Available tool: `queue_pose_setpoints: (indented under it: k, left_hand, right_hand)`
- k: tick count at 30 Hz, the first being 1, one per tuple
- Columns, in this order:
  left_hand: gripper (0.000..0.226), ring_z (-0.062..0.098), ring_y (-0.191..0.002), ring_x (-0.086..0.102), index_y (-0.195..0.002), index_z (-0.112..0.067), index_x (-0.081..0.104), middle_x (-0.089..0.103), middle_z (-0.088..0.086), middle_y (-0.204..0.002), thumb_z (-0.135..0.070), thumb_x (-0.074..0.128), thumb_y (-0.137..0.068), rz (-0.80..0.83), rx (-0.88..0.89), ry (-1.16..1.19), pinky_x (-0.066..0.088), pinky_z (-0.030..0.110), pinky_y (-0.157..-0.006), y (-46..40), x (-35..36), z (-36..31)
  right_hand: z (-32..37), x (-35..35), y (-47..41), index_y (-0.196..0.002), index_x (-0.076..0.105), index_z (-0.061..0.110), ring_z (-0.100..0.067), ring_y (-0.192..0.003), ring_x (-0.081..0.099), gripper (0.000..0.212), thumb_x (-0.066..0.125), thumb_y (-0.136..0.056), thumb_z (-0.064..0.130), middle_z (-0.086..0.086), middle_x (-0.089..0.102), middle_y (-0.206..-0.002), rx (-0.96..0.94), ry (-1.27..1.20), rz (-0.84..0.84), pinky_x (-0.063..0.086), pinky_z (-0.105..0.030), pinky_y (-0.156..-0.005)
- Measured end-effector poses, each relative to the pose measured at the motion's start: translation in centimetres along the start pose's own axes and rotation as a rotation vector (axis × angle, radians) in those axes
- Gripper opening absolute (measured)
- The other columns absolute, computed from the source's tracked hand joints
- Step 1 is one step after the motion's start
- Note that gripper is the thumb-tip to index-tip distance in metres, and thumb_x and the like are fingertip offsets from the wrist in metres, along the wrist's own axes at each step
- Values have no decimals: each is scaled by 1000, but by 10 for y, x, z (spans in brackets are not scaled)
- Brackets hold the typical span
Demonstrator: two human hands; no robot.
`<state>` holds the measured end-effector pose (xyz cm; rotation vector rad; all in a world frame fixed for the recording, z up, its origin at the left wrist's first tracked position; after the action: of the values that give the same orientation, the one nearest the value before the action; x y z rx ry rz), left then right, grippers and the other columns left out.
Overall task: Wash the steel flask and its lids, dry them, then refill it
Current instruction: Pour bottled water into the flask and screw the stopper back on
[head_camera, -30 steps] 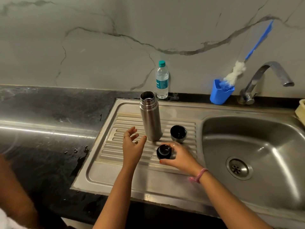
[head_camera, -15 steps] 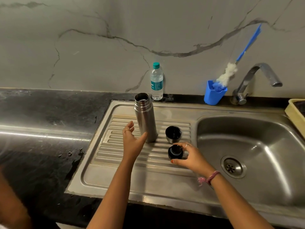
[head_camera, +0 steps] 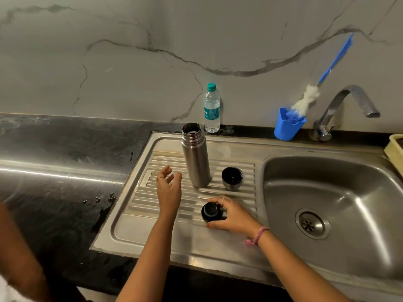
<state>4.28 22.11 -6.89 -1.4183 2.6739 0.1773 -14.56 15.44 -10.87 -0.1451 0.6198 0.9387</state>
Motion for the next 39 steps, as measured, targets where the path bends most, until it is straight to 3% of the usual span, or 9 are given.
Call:
queue_pose_setpoints:
  k: [5, 8, 11, 17, 21, 26, 30, 35, 39]
  left_hand:
    - [37, 16, -115, 55, -131, -18, 47, 53, 0, -130, -17, 60, -97, -10, -23, 2, 45, 28, -89, 1, -5, 4]
    - [36, 16, -115, 54, -131, -18, 47, 52, -2, -127, -18, 60, -97, -15, -23, 0, 45, 29, -90, 0, -8, 2]
    - [40, 16, -116, 53, -135, -15, 46, 51, -3, -127, -18, 60, -97, -11, -17, -12, 45, 29, -90, -4, -9, -1]
    - [42, 17, -118, 54, -137, -15, 45, 52, 2, -133, -17, 60, -97, 7, 12, -18, 45, 29, -90, -17, -7, -10]
    - [42, 18, -120, 54, -136, -16, 45, 51, 2, -136, -17, 60, -97, 46, 50, -38, 46, 30, -92, -34, -4, -23]
    - [42, 20, -121, 56, -136, -16, 48, 53, 3, -139, -17, 61, -96, 101, 123, -92, 48, 32, -94, -67, 1, -50]
    - [43, 17, -118, 55, -137, -14, 47, 53, 4, -140, -17, 61, -97, 176, 155, -130, 45, 30, -94, -95, 13, -77]
    - [45, 19, -117, 56, -138, -11, 46, 53, 5, -140, -16, 62, -96, 285, 181, -143, 46, 28, -91, -126, 40, -106]
    - [43, 17, -112, 57, -137, -13, 46, 54, 4, -138, -14, 61, -97, 341, 188, -159, 47, 16, -76, -146, 62, -112]
  right_hand:
    - [1, 7, -4, -130, 50, 27, -7, -118, 49, 70, 82, -69, 39, 8, 50, -129, -36, 28, 16, 44, -27, -101]
    - [2, 6, -3, -134, 47, 26, -6, -120, 46, 72, 80, -71, 39, 8, 47, -132, -40, 41, 38, 41, -23, -103]
    - [2, 2, -2, -137, 43, 25, -2, -119, 43, 75, 80, -73, 34, 10, 44, -132, -22, 32, 69, 33, -5, -96]
    - [5, -11, 4, -141, 38, 28, -1, -122, 43, 80, 80, -73, 33, 14, 42, -133, -4, 49, 124, 36, -12, -100]
    - [10, -39, 0, -136, 44, 33, 1, -119, 48, 71, 78, -74, 40, 17, 48, -133, -5, 64, 138, 43, -20, -100]
    - [29, -102, -22, -125, 55, 29, -2, -104, 61, 51, 76, -78, 29, 12, 62, -115, -10, -109, -2, 51, -16, -83]
    - [37, -144, -56, -120, 59, 25, -9, -98, 64, 42, 73, -81, 27, 6, 66, -109, -27, -171, -191, 55, -28, -87]
    - [52, -181, -107, -118, 62, 15, -12, -94, 65, 32, 67, -87, 17, -1, 68, -101, -49, -209, -403, 53, -29, -92]
    - [69, -206, -151, -120, 59, 14, -16, -93, 63, 33, 65, -88, 20, -1, 65, -104, -46, -110, -510, 53, -29, -91]
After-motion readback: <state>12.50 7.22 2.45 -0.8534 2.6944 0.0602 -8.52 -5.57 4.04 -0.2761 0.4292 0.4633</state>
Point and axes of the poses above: each hand's wrist, its own y-axis away from the middle knuckle, its own x-axis out of the palm, z = x × y, the point moved 5 cm from there along -y, towards the middle knuckle
